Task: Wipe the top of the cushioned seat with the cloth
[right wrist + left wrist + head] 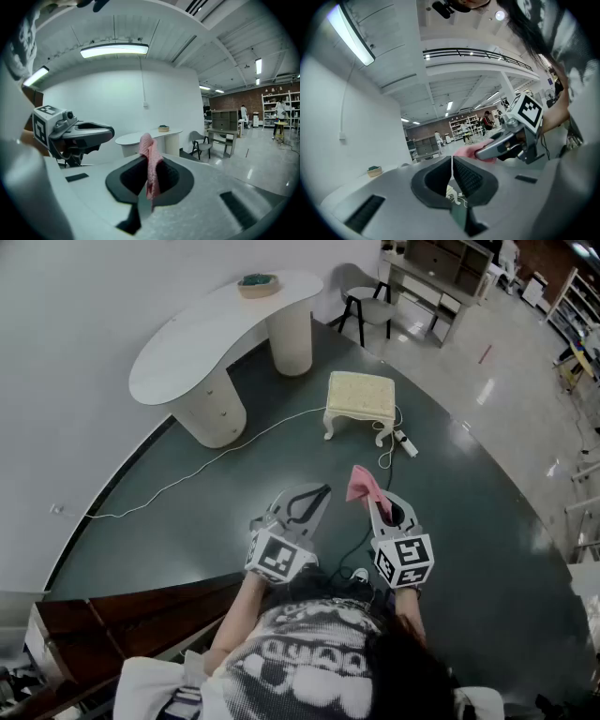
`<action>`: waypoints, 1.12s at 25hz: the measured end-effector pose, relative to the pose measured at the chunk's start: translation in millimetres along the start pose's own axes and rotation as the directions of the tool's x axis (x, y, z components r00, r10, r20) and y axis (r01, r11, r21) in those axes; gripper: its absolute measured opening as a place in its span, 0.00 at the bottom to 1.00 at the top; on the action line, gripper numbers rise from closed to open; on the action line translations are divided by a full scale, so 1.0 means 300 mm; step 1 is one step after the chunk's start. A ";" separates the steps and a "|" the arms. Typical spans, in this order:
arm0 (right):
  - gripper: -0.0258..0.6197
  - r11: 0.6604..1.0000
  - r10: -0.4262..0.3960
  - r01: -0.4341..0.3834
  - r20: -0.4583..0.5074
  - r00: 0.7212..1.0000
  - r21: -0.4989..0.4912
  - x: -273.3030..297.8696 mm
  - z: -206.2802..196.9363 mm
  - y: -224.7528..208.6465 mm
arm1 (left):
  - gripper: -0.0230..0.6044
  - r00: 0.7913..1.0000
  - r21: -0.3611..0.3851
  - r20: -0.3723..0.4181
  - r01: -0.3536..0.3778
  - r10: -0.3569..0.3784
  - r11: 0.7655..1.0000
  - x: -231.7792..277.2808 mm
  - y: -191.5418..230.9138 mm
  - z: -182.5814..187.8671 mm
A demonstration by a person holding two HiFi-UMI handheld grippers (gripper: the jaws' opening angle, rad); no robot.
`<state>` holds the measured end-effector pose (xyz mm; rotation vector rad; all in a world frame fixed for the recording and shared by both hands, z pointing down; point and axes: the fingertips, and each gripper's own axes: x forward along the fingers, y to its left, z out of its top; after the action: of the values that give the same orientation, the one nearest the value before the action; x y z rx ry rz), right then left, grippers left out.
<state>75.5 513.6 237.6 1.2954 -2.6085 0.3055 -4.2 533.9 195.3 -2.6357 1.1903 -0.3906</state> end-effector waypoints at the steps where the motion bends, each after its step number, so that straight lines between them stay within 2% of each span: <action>1: 0.05 1.000 -0.001 0.001 0.002 1.000 0.000 0.006 0.000 0.000 | 0.06 1.000 0.001 0.003 0.000 0.000 1.000 -0.002 0.004 0.002; 9: 0.05 1.000 -0.029 0.028 0.034 0.999 0.010 0.046 0.013 0.042 | 0.06 1.000 0.013 0.021 0.002 -0.003 1.000 -0.051 0.065 -0.023; 18: 0.06 0.996 -0.084 0.084 -0.008 0.996 0.002 0.045 -0.017 0.036 | 0.06 1.000 0.010 0.021 0.020 -0.020 1.000 -0.069 0.095 -0.068; 28: 0.06 0.995 -0.087 0.089 -0.035 0.996 0.052 0.175 -0.033 -0.055 | 0.06 1.000 -0.022 -0.012 0.015 -0.015 1.000 0.019 0.178 -0.169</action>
<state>58.8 466.9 263.2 1.4064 -2.5239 0.3811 -54.5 490.2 227.5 -2.6666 1.1859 -0.3993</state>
